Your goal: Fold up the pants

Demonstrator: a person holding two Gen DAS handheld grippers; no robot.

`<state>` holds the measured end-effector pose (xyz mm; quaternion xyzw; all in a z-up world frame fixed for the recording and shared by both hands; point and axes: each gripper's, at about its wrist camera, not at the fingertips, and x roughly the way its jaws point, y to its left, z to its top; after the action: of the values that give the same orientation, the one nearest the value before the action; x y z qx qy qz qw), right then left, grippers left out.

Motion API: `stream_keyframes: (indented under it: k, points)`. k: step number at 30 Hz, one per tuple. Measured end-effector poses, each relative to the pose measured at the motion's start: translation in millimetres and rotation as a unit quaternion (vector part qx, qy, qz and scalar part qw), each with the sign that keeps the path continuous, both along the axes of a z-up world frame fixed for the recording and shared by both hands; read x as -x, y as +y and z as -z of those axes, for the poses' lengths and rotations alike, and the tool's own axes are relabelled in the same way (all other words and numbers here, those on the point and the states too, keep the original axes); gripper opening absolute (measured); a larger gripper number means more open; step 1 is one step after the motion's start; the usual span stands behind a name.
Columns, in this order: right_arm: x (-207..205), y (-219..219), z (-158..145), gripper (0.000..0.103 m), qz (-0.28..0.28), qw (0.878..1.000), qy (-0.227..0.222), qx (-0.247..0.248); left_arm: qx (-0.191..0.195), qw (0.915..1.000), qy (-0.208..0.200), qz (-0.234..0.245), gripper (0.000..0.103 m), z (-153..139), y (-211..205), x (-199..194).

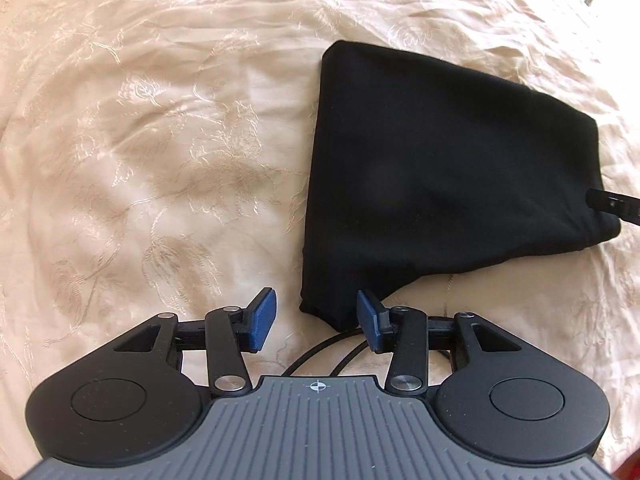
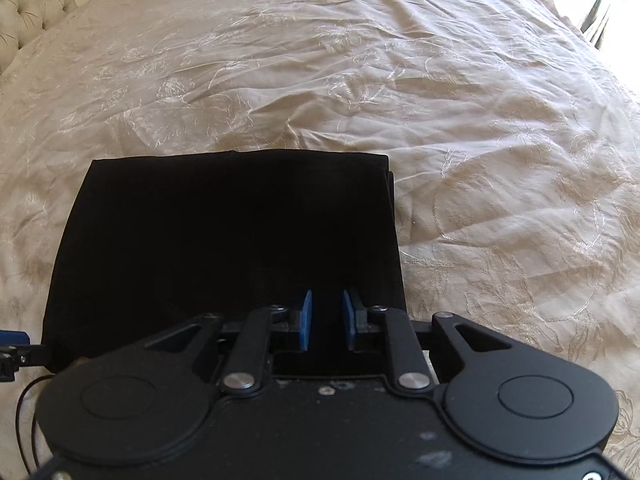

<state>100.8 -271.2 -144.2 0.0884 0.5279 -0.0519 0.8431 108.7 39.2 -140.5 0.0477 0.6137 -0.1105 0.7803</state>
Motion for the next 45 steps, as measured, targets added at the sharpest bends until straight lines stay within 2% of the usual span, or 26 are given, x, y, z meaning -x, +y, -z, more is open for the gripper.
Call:
stream_keyframes:
  k: [3,7,10,14,18,23,27,30,32,38,40,42,45]
  points:
    - [8.4,3.1,-10.4,0.020,0.012,1.000,-0.010,-0.015,0.020,0.9995,-0.021,0.011,0.046,-5.9,8.3,18.8]
    - [20.6,12.0,-17.4,0.020,0.021,0.999,-0.012,-0.034,0.016,0.9988,-0.031,0.035,0.047,2.4,3.9,38.1]
    - [30.2,19.9,-18.4,0.020,0.026,0.999,-0.007,-0.044,0.020,0.9987,-0.032,0.034,0.047,9.1,1.8,41.2]
    - [41.0,25.8,-17.9,0.020,0.029,0.998,0.000,-0.050,0.002,0.9990,-0.041,0.016,0.047,18.4,-3.7,38.6]
    - [49.6,29.0,-17.7,0.020,0.029,0.998,0.006,-0.054,0.008,0.9989,-0.046,-0.007,0.047,19.8,-4.3,29.6]
    - [54.4,28.5,-16.8,0.020,0.030,0.998,0.010,-0.060,-0.001,0.9989,-0.046,-0.011,0.048,25.8,-8.7,22.9]
    - [58.0,28.4,-17.9,0.020,0.032,0.998,0.010,-0.062,-0.011,0.9965,-0.070,-0.044,0.049,19.1,-0.2,28.5]
    - [58.1,26.8,-17.6,0.020,0.034,0.997,0.010,-0.064,-0.010,0.9955,-0.043,-0.084,0.050,26.0,10.5,25.6]
    - [57.2,25.0,-17.2,0.020,0.035,0.997,0.010,-0.066,-0.010,0.9954,-0.033,-0.089,0.050,27.9,12.4,24.8]
    - [53.1,14.1,-19.5,0.020,0.046,0.997,0.003,-0.065,-0.013,0.9945,-0.009,-0.103,0.049,8.2,15.3,25.9]
    - [50.7,9.1,-21.1,0.021,0.053,0.997,-0.003,-0.061,-0.010,0.9947,-0.031,-0.098,0.048,-9.0,15.1,27.7]
    - [46.6,4.2,-22.5,0.027,0.064,0.997,-0.010,-0.052,-0.011,0.9957,-0.056,-0.074,0.048,-24.1,9.7,26.3]
    - [37.0,-4.7,-21.6,0.031,0.077,0.996,-0.014,-0.044,-0.006,0.9964,-0.074,-0.040,0.049,-34.3,-3.5,12.2]
